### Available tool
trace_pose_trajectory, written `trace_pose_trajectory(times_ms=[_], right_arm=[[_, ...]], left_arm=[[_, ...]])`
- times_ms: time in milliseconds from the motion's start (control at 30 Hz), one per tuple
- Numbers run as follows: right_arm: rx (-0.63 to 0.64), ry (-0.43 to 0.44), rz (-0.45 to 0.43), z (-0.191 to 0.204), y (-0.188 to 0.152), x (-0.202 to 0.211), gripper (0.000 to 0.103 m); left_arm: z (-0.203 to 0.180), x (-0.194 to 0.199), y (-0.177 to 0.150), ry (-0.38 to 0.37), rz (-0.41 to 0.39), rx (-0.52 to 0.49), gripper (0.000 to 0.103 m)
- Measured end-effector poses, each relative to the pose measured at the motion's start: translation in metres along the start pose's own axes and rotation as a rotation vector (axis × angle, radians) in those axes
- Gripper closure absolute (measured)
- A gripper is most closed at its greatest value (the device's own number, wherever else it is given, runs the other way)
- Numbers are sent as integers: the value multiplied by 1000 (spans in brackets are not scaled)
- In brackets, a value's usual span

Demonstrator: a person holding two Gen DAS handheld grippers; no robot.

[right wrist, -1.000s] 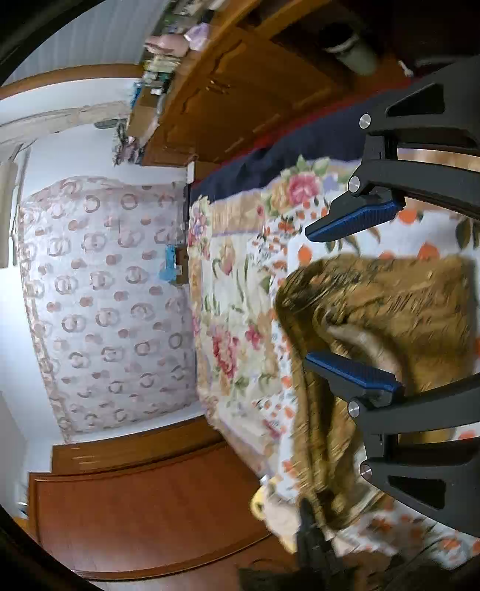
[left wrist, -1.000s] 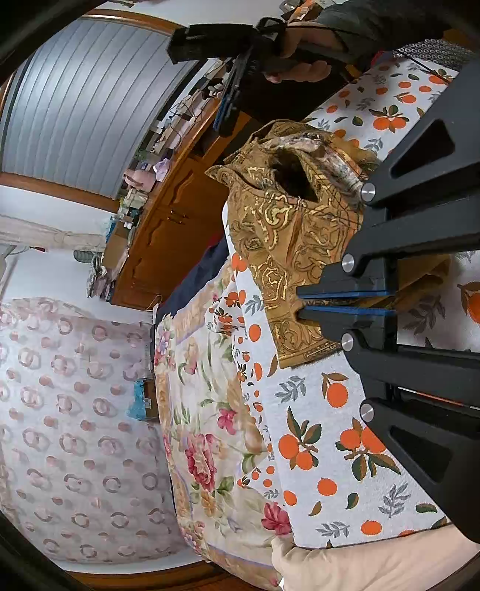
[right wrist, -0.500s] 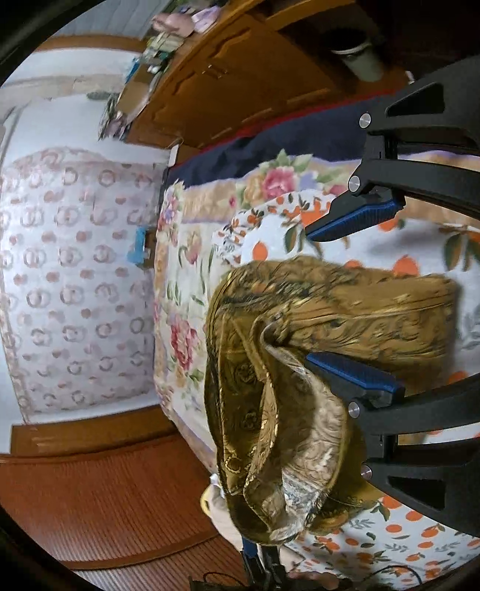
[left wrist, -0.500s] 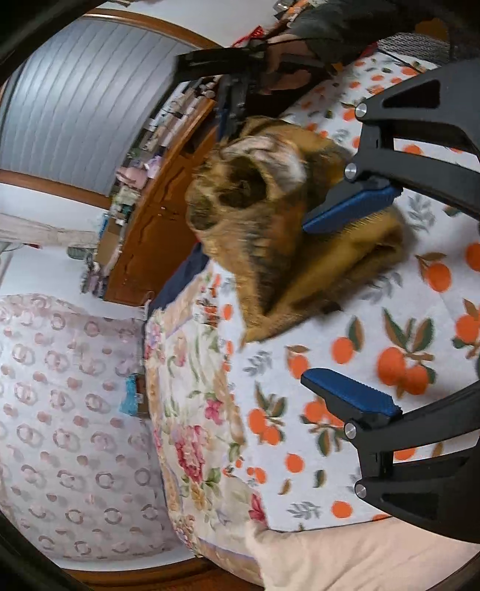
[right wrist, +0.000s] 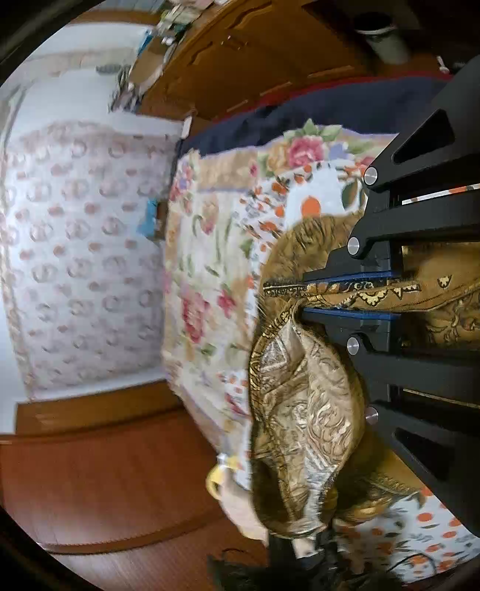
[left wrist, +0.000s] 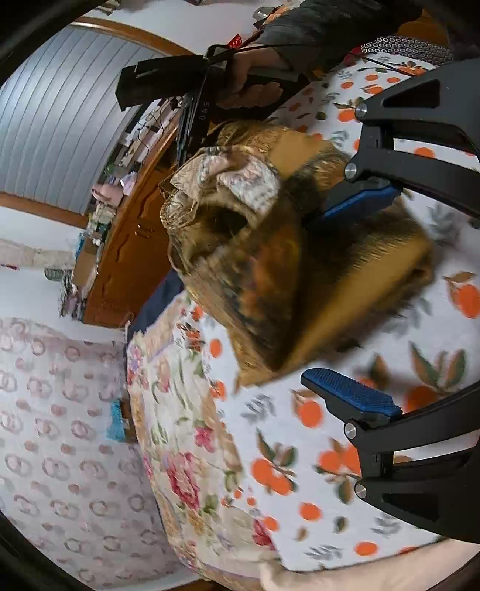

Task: Fold small clothes
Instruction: 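Open both grippers and release the folded brown shirt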

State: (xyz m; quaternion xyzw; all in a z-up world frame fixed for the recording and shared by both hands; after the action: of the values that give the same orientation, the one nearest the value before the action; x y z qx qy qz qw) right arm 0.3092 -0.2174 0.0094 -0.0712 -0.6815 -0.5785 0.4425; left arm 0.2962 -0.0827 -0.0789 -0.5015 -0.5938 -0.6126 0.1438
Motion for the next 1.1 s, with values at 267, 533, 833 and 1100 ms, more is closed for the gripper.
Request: trace_pose_trajectory(times_ms=[267, 533, 833, 1100], right_arm=[[-157, -128, 14, -21, -13, 4, 90], [-132, -163, 43, -11, -7, 14, 35], [-175, -115, 131, -18, -5, -6, 32], [-212, -77, 153, -21, 2, -12, 32]], left_arm=[[26, -15, 28, 190, -45, 55, 27], [43, -25, 19, 136, 9, 125, 26], [40, -39, 21, 61, 63, 136, 27], [40, -42, 26, 3, 47, 130, 51]])
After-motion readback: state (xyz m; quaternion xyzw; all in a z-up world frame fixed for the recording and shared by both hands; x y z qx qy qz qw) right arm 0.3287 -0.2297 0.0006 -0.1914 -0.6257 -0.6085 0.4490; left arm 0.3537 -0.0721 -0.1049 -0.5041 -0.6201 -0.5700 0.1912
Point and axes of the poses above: each gripper's, at about its wrist camera, not at the fingertips, and x roughly against the way its jaws point, z to its left, y to its top, the point moved 1 cm from there along -x, roughly the way its jaws point, and after that the axes turned 9 degrees about z, right-handed, at the moved point
